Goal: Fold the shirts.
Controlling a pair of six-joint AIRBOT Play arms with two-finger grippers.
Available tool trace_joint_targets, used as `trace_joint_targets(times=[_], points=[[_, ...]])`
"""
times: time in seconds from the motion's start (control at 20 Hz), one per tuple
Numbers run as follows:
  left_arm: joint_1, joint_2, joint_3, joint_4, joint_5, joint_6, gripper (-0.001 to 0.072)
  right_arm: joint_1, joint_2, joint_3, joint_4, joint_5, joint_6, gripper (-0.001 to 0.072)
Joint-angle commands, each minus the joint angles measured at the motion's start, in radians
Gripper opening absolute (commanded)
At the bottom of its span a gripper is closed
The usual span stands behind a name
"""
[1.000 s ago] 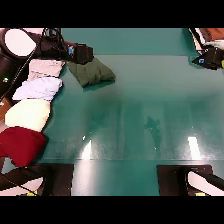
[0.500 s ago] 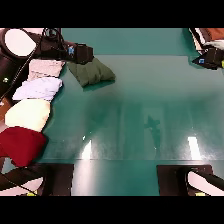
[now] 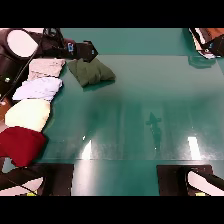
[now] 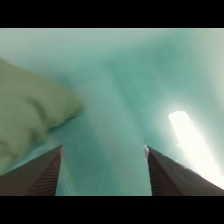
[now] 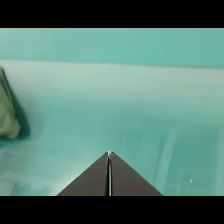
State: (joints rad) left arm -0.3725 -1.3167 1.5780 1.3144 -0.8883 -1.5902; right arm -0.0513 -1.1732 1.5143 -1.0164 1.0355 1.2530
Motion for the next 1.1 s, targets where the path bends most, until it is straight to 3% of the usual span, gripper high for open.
trace_joint_targets(times=[0.0,0.3,0.55,0.6,0.65,0.7,0.85,1.05], points=[[0.022,-0.081,-0.002,0.179,-0.019,-0.095,0.0613,0.005,0.001,0.000,0.005,-0.040,-0.004,0.0014],[0.141,-0.415,-0.002,-0.018,0.090,-0.111,0.0614,0.062,0.001,0.000,0.004,-0.038,-0.002,0.0014],[0.153,-0.502,0.002,-0.086,0.245,-0.104,0.0610,0.120,0.001,0.000,0.003,-0.041,-0.002,0.0014],[0.153,-0.500,0.013,-0.090,0.249,-0.104,0.0460,0.126,0.001,0.000,0.003,-0.040,-0.002,0.0015],[0.154,-0.500,0.036,-0.089,0.238,-0.104,0.0155,0.133,0.001,0.000,0.002,-0.037,-0.002,0.0015],[0.155,-0.500,0.068,-0.087,0.214,-0.102,0.0032,0.132,0.001,0.000,0.003,-0.034,-0.002,0.0015],[0.155,-0.491,0.251,-0.084,0.079,-0.057,0.0021,0.124,0.002,0.000,0.003,-0.033,-0.002,0.0015],[0.154,-0.349,0.491,-0.090,-0.027,0.079,0.0020,0.122,0.066,0.000,0.003,-0.054,-0.002,0.0014]])
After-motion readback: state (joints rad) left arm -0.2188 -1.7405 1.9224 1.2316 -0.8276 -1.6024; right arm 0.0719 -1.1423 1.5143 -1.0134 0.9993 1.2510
